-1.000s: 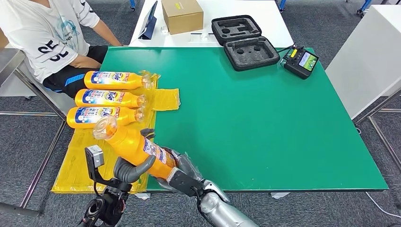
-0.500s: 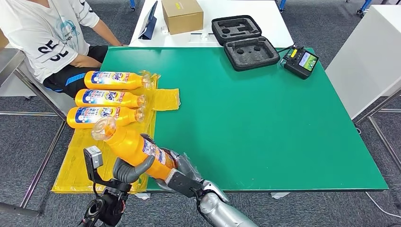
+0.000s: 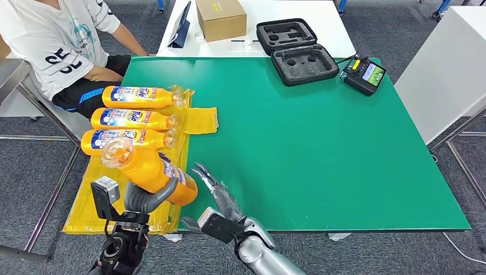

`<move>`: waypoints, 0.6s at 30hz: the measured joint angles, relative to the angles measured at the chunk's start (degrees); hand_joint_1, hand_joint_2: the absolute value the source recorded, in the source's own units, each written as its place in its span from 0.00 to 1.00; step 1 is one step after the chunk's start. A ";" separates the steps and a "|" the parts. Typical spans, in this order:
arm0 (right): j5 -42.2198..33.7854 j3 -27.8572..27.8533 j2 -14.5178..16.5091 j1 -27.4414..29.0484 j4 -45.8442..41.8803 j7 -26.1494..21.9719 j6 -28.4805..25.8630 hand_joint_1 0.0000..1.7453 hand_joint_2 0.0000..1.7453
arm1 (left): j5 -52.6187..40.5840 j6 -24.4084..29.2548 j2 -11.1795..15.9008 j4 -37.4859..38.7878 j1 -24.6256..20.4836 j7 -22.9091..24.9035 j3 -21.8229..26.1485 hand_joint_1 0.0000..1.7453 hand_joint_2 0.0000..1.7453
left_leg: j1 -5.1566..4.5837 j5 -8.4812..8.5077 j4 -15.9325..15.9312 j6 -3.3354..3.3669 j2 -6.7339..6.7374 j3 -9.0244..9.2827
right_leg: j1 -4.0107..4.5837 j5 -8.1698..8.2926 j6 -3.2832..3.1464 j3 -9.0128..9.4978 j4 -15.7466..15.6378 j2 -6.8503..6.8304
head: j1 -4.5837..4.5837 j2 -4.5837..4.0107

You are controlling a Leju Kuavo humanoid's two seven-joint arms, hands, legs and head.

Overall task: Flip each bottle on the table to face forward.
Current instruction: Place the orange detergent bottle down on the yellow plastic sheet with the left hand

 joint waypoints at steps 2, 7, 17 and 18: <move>0.06 0.01 -0.43 0.90 -2.98 0.17 0.22 0.00 0.00 | -0.29 0.47 0.12 0.00 -0.03 -0.28 0.53 1.00 1.00 | 0.00 0.00 0.00 0.00 0.00 -0.01 | 0.00 0.00 0.00 0.00 0.00 -0.01 | 0.01 0.00; -2.80 0.38 -1.80 3.23 -11.96 -0.15 0.34 0.00 0.00 | -2.00 3.21 0.40 -0.29 0.43 -2.06 2.47 1.00 1.00 | 0.00 0.00 0.00 0.00 0.01 -0.02 | 0.00 0.00 0.00 0.00 0.00 0.00 | 0.01 0.00; -9.66 2.57 -4.88 7.56 -33.04 -0.25 -14.42 0.00 1.00 | -42.13 20.53 5.19 -1.00 -0.12 2.37 6.44 1.00 1.00 | 0.01 0.00 -0.01 0.00 0.01 0.00 | 0.01 -0.01 -0.01 -0.02 0.00 0.00 | 0.03 0.00; -9.64 2.80 -5.18 7.69 -34.00 -0.25 -15.57 0.00 1.00 | -51.24 22.04 6.24 -0.54 -0.66 5.32 6.40 1.00 1.00 | 0.01 0.00 -0.01 -0.01 0.00 0.00 | 0.01 -0.01 -0.01 -0.01 0.00 0.00 | 0.02 0.00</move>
